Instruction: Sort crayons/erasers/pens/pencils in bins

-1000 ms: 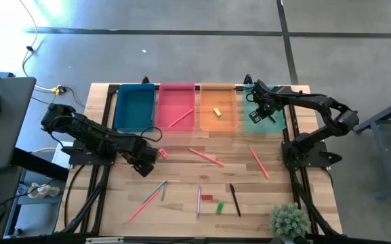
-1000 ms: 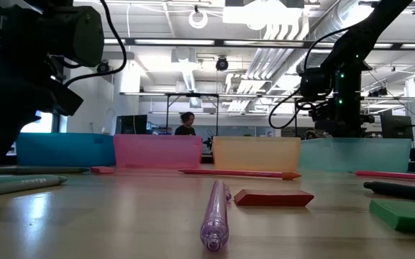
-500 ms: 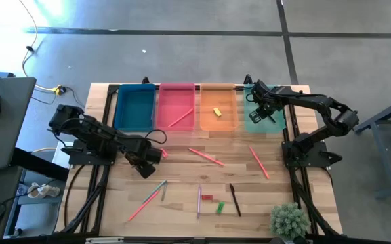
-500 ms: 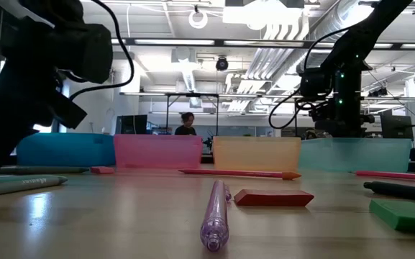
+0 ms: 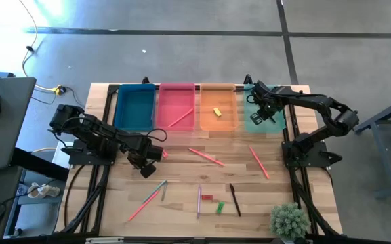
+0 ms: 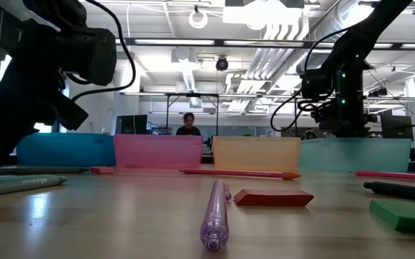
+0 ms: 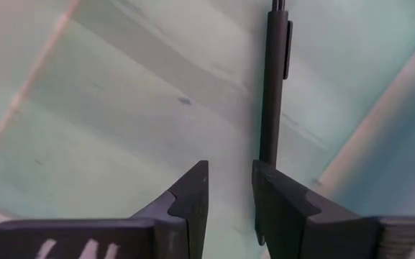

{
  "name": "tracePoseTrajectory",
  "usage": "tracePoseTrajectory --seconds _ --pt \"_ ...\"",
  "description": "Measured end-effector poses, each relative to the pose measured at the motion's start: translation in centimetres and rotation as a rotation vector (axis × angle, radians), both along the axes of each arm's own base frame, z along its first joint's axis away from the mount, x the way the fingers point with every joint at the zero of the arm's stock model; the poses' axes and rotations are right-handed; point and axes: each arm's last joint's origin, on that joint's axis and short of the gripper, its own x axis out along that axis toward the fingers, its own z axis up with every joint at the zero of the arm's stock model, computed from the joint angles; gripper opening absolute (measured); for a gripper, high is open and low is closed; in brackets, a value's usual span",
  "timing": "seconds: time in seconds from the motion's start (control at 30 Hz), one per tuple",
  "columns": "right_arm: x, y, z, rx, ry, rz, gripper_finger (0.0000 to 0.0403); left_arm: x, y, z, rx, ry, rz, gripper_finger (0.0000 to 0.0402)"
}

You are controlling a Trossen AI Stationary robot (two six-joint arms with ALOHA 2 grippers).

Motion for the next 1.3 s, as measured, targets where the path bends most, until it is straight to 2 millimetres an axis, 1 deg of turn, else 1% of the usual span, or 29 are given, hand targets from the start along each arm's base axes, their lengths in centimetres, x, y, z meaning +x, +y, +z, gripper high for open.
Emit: tracePoseTrajectory --seconds 0.17,0.3,0.47,0.57,0.8,0.9,1.0,1.1,1.2,1.3 --pt "-0.1 0.2 0.3 0.016 -0.014 0.003 0.0099 -0.2 0.2 0.1 0.021 0.005 0.004 0.0006" --pt "-0.2 0.5 0.9 0.006 -0.047 0.003 0.0099 -0.6 0.4 0.9 0.066 -0.034 0.009 0.0003" --pt "-0.4 0.8 2.1 -0.035 -0.101 -0.017 0.0099 -1.0 0.6 2.8 0.102 -0.14 0.063 0.0002" --pt "-0.6 1.1 2.9 -0.043 -0.156 -0.015 0.0099 -1.3 1.1 4.0 0.134 -0.21 0.105 0.0002" --pt "-0.8 2.1 4.7 -0.046 -0.3 -0.012 0.0099 -2.8 2.9 6.9 0.258 -0.38 0.178 0.0002" --pt "-0.7 2.8 5.5 -0.069 -0.34 -0.009 0.0099 -3.5 3.7 8.0 0.282 -0.457 0.199 0.0001" --pt "-0.5 3.7 6.2 -0.086 -0.385 -0.018 0.0099 -4.1 4.5 9.6 0.314 -0.535 0.205 0.0001" --pt "-0.1 4.5 7.0 -0.107 -0.441 -0.022 0.0099 -4.6 5.5 11.3 0.4 -0.594 0.201 0.0001" --pt "0.4 5.2 7.6 -0.132 -0.504 -0.013 0.0099 -5.1 6.8 12.7 0.519 -0.607 0.214 0.0001" --pt "1.1 5.9 8.2 -0.138 -0.547 0.013 0.0099 -5.6 8.3 13.4 0.603 -0.577 0.231 0.0001"
